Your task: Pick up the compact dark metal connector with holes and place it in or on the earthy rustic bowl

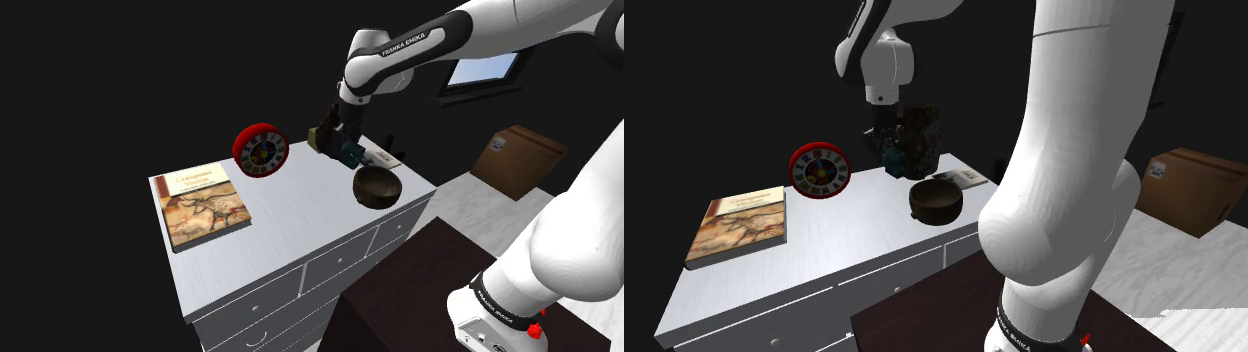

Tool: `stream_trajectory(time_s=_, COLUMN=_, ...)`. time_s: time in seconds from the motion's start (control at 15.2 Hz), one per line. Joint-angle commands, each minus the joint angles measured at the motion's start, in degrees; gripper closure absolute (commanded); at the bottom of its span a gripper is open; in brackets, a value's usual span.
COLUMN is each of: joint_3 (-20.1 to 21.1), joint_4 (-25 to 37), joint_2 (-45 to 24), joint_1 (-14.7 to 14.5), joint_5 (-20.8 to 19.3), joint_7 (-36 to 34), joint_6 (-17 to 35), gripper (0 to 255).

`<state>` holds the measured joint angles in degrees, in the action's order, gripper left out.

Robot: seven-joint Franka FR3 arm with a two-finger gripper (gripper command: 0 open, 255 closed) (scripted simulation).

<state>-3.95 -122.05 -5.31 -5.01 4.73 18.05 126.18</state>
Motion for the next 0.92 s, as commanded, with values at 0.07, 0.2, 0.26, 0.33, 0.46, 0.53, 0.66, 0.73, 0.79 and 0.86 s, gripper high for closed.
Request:
stream_trajectory(time_s=0.07, joint_3=-0.5, joint_4=-1.1, joint_2=2.0, joint_1=0.6, joint_5=-0.2, joint_7=0.9, joint_6=-1.0, gripper=255)
stream_trajectory(time_s=0.2, joint_3=-1.6, joint_4=-4.1, joint_2=4.6, joint_1=1.7, joint_5=-0.5, joint_7=3.1, joint_6=-0.6, gripper=255)
stream_trajectory(time_s=0.26, joint_3=-2.2, joint_4=-5.5, joint_2=5.8, joint_1=2.3, joint_5=-0.7, joint_7=4.1, joint_6=-0.5, gripper=255)
stream_trajectory(time_s=0.33, joint_3=-2.8, joint_4=-6.8, joint_2=7.0, joint_1=2.9, joint_5=-0.9, joint_7=5.2, joint_6=-0.4, gripper=255)
stream_trajectory(time_s=0.46, joint_3=-4.1, joint_4=-9.3, joint_2=9.3, joint_1=4.2, joint_5=-1.4, joint_7=7.4, joint_6=-0.3, gripper=255)
stream_trajectory(time_s=0.53, joint_3=-4.7, joint_4=-10.5, joint_2=10.3, joint_1=4.8, joint_5=-1.7, joint_7=8.5, joint_6=-0.3, gripper=255)
stream_trajectory(time_s=0.66, joint_3=-6.4, joint_4=-12.9, joint_2=12.8, joint_1=6.4, joint_5=-2.5, joint_7=11.2, joint_6=-0.4, gripper=255)
stream_trajectory(time_s=0.73, joint_3=-6.5, joint_4=-13.3, joint_2=12.4, joint_1=6.4, joint_5=-2.4, joint_7=11.3, joint_6=0.4, gripper=255)
stream_trajectory(time_s=0.79, joint_3=-6.5, joint_4=-13.7, joint_2=11.9, joint_1=6.3, joint_5=-2.3, joint_7=11.4, joint_6=1.2, gripper=255)
stream_trajectory(time_s=0.86, joint_3=-6.5, joint_4=-14.0, joint_2=11.5, joint_1=6.3, joint_5=-2.2, joint_7=11.6, joint_6=2.0, gripper=255)
